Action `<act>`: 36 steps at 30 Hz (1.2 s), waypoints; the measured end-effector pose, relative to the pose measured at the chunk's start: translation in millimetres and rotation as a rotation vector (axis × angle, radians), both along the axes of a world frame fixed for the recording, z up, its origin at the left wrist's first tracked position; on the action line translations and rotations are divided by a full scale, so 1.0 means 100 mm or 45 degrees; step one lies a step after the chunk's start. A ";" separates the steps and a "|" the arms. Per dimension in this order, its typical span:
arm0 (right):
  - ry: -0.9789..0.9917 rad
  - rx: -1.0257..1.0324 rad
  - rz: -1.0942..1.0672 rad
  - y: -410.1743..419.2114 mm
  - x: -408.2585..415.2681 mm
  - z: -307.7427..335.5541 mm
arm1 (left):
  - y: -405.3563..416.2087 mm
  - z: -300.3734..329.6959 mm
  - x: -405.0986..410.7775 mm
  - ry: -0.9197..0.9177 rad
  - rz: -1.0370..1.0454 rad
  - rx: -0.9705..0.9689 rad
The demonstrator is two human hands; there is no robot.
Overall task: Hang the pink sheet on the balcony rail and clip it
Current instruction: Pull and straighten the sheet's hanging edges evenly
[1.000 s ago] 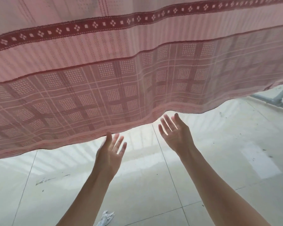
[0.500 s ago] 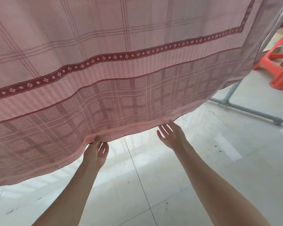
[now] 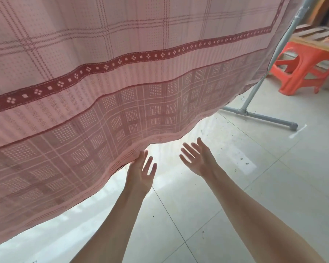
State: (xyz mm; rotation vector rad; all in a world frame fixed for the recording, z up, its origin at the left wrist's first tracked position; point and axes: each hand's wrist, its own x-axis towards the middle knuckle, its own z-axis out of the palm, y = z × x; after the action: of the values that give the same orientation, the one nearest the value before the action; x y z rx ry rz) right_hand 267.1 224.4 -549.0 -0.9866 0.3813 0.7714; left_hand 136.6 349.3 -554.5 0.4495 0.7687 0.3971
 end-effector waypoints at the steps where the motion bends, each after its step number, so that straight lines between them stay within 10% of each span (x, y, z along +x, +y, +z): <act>1: -0.012 -0.032 -0.010 -0.03 0.03 0.03 | -0.01 0.00 0.07 -0.020 -0.026 -0.007; 10: -0.177 -0.429 0.051 -0.40 0.56 0.26 | -0.01 0.08 0.42 -0.048 -0.091 -0.044; 36: 0.045 0.353 0.472 -0.52 3.51 -0.10 | -0.90 0.10 2.61 -0.168 0.617 0.225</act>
State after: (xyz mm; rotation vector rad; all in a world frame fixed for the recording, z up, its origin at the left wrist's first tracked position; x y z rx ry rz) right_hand 618.1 172.7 -558.9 -0.7905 0.1152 1.1452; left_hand 397.2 258.9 -544.3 0.3943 0.7127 0.9434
